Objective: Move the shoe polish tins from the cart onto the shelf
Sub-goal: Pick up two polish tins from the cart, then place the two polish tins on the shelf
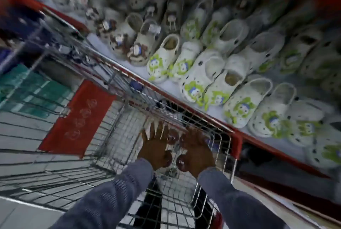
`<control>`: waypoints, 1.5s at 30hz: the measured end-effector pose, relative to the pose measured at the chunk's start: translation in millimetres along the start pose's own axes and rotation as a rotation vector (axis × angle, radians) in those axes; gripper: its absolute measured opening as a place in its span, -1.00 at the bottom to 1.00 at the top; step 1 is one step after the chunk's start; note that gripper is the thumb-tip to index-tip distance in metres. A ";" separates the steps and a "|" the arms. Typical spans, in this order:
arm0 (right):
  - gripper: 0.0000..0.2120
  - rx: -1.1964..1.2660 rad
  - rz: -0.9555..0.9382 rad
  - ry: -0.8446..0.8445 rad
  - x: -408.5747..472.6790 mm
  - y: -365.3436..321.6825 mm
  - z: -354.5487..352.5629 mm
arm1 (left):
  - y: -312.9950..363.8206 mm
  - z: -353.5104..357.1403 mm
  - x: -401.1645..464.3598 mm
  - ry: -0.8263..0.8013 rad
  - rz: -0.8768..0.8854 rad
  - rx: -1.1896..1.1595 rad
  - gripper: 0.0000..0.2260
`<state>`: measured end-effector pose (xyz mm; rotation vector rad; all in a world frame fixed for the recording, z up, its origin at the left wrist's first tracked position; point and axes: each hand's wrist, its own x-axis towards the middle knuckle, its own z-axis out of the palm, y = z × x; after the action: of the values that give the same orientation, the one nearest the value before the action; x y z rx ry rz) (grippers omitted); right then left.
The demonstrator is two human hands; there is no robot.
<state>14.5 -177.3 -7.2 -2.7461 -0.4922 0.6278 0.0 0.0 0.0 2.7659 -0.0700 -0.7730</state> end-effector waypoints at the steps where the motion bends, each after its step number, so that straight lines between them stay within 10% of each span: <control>1: -0.19 0.006 0.045 -0.112 9.7 4.4 13.6 | -2.5 9.8 11.8 -0.060 -0.009 -0.008 -0.17; 16: -0.55 0.004 0.290 -0.196 90.5 28.4 83.7 | -27.2 93.8 110.6 -0.081 0.129 -0.107 -0.43; 26: -0.67 0.204 0.096 -0.046 38.6 -36.8 -99.6 | -20.6 -90.0 0.3 0.348 0.258 -0.092 -0.58; 31: -0.29 0.257 -0.031 0.099 -15.5 -80.8 -248.5 | 2.1 -210.2 -71.2 0.346 0.141 -0.188 -0.31; 45: -0.25 0.249 -0.071 0.636 -79.6 -79.1 -474.0 | 136.8 -444.2 -106.5 0.712 0.371 -0.048 -0.27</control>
<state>144.9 -228.2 459.4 -2.4840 -0.3255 -0.2000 141.1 -11.3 455.3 2.6889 -0.3956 0.3036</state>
